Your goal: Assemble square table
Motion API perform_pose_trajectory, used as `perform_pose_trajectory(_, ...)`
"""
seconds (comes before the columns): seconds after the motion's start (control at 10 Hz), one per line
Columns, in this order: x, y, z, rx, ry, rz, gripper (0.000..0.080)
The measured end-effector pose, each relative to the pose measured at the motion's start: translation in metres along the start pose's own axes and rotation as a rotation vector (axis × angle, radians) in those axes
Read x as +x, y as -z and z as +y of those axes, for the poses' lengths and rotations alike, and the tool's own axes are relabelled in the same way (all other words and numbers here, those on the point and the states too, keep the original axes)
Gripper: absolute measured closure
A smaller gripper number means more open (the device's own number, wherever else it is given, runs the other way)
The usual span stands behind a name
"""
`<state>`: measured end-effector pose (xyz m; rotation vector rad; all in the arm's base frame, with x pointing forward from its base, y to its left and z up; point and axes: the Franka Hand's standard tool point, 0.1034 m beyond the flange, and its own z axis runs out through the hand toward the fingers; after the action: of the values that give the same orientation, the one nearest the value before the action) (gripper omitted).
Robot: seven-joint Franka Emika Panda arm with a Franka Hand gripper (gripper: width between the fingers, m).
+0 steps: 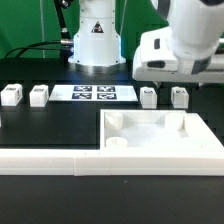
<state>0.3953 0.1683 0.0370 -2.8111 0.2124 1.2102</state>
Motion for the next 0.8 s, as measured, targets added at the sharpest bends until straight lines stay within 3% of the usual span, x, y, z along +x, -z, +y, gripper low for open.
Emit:
perform_pose_trajectory(0.1,-0.001,-0.007,-0.005,-0.014,-0.001,-0.073,0.0151)
perform_pose_trajectory(0.2,0.006,-0.011,-0.008,-0.012,0.001,-0.083,0.0151)
perform_pose_trajectory(0.4,0.002,-0.018,-0.008,0.015,-0.020,-0.152,0.0151)
perform_pose_trajectory(0.8,0.004,-0.019,-0.009,0.013,-0.017,-0.149,0.0151)
